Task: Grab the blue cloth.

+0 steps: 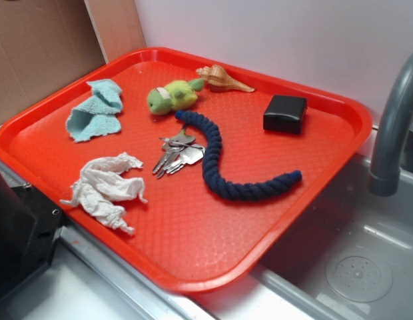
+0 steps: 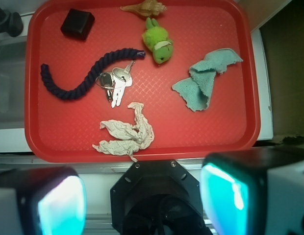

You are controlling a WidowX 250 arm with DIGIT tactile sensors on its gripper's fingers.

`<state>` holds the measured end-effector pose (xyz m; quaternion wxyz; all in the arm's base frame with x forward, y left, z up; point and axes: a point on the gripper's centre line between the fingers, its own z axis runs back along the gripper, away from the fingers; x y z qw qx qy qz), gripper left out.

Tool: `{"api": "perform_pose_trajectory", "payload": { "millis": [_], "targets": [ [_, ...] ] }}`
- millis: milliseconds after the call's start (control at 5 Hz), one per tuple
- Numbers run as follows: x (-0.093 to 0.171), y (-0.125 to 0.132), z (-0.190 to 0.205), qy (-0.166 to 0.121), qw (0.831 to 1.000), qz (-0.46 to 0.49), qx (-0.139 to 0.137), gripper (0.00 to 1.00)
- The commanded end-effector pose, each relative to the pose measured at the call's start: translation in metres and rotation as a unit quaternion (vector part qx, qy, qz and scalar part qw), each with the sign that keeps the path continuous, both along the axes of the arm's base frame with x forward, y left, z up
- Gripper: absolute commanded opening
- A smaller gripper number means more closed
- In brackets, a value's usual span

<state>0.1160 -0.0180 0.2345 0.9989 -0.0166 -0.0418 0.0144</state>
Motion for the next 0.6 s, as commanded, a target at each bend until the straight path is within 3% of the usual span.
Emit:
{"api": "perform_pose_trajectory", "payload": {
  "millis": [0, 200, 400],
  "targets": [
    [0.000, 0.000, 0.000, 0.000, 1.000, 0.000, 0.000, 1.00],
    [0.009, 0.047, -0.034, -0.006, 0.993, 0.120, 0.014, 1.00],
    [0.017, 0.076, -0.059, -0.066, 0.974, 0.216, 0.015, 1.00]
  ]
}}
